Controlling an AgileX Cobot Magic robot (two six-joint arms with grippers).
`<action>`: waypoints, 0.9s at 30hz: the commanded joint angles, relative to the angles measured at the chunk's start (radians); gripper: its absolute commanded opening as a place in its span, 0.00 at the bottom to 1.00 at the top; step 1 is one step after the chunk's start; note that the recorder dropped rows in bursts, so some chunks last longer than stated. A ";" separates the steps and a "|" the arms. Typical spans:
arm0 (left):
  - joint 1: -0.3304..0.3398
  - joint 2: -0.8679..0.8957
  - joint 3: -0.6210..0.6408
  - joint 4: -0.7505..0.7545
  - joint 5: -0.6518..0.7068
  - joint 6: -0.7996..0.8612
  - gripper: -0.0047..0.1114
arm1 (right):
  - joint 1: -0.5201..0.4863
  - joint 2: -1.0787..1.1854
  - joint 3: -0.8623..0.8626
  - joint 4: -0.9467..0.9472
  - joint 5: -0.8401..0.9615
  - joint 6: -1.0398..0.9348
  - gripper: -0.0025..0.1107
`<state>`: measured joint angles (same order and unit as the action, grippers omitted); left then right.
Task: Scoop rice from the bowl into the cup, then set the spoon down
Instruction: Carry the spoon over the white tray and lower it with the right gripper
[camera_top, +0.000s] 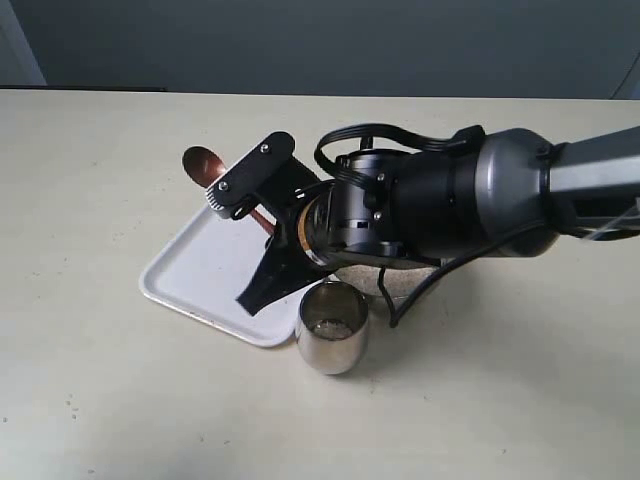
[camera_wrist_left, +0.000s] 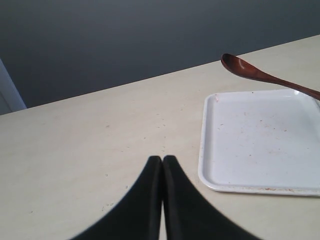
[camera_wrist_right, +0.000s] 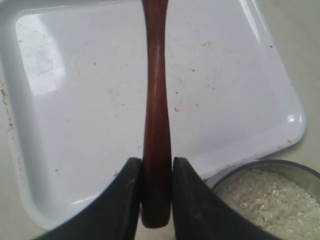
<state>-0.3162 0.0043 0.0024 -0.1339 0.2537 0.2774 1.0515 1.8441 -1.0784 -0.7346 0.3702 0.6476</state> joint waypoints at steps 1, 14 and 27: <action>-0.005 -0.004 -0.002 -0.007 -0.015 -0.005 0.04 | -0.005 -0.002 -0.004 0.003 0.001 -0.007 0.20; -0.005 -0.004 -0.002 -0.007 -0.015 -0.005 0.04 | -0.005 0.048 -0.004 -0.008 -0.004 -0.010 0.20; -0.005 -0.004 -0.002 -0.007 -0.015 -0.005 0.04 | -0.005 0.062 -0.004 -0.021 -0.005 -0.019 0.26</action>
<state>-0.3162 0.0043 0.0024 -0.1339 0.2537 0.2774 1.0515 1.9072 -1.0784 -0.7467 0.3706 0.6360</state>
